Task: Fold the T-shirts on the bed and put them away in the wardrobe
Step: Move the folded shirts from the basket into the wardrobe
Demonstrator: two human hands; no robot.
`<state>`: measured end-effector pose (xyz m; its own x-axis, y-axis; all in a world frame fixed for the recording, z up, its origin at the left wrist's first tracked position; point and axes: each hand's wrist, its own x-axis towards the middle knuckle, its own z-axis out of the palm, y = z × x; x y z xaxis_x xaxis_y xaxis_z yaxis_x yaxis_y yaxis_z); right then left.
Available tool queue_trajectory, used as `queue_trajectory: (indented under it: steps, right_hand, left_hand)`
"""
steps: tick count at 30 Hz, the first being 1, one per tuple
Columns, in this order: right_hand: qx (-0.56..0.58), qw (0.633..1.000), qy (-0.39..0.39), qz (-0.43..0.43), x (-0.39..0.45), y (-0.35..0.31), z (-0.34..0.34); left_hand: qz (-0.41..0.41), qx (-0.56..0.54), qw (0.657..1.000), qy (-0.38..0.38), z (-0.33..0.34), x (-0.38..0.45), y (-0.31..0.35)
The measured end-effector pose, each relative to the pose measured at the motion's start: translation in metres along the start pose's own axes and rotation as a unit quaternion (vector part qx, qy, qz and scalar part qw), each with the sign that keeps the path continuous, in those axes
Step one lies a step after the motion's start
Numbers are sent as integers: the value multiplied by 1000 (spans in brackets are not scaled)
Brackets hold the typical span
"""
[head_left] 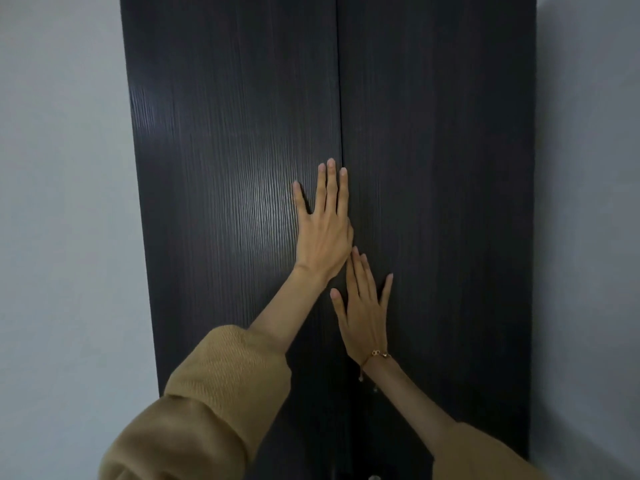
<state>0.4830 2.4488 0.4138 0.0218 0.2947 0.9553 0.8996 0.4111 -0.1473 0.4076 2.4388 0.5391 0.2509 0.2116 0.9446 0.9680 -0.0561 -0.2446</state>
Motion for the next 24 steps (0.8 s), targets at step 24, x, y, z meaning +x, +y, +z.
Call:
queue_trajectory:
  steps: [24]
  right_hand:
    - [-62,997,40,-13,-2,8,21]
  left_hand:
    - [19,-56,998,23,25,-4,-8]
